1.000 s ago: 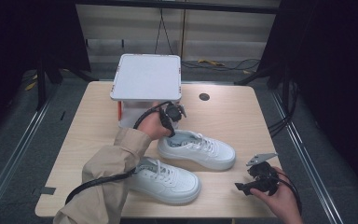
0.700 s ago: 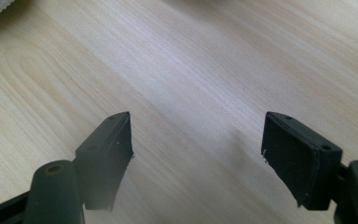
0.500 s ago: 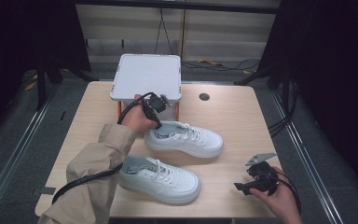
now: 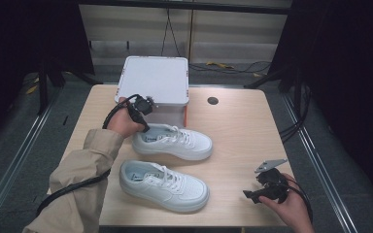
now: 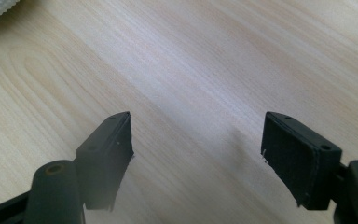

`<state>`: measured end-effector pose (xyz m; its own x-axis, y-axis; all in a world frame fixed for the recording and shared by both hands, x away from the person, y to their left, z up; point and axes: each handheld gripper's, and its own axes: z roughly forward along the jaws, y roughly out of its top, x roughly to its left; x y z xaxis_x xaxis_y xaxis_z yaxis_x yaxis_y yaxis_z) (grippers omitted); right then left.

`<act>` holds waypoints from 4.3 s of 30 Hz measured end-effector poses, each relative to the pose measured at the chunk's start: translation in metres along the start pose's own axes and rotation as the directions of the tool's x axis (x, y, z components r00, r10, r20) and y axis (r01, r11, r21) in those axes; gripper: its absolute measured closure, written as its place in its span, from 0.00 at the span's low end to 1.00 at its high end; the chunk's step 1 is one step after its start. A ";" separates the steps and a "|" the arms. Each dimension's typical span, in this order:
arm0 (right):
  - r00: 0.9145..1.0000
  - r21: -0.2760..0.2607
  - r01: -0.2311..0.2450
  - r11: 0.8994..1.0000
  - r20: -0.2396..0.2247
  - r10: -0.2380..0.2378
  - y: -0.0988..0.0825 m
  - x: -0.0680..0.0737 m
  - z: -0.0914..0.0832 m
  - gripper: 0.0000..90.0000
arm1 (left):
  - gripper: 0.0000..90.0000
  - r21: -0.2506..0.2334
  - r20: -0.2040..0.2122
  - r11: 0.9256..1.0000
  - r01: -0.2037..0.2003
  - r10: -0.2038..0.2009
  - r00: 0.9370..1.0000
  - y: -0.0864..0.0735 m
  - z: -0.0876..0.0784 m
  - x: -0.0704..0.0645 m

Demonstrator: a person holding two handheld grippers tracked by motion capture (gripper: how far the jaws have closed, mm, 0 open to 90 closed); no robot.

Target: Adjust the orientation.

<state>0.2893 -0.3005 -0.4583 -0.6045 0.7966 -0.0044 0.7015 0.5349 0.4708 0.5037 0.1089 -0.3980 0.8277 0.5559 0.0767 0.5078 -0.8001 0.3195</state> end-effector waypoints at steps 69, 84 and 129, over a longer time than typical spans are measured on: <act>1.000 -0.001 0.025 1.000 0.005 -0.025 0.007 0.006 0.002 0.28 | 0.80 -0.060 0.015 0.965 0.254 -0.254 0.967 -0.108 -0.011 0.036; 1.000 -0.007 0.030 1.000 0.005 -0.030 0.012 0.011 0.002 0.28 | 0.65 -0.056 0.088 0.992 0.112 -0.106 0.990 -0.124 -0.052 0.006; 0.999 -0.006 0.043 0.999 0.008 -0.043 0.012 0.010 0.002 0.29 | 0.87 -0.126 0.011 0.988 0.095 -0.094 0.995 -0.047 0.001 -0.029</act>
<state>0.2920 -0.2854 -0.4543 -0.6311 0.7751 -0.0323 0.6725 0.5674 0.4752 0.4555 0.1302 -0.4160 0.7787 0.6264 0.0357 0.5501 -0.7090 0.4413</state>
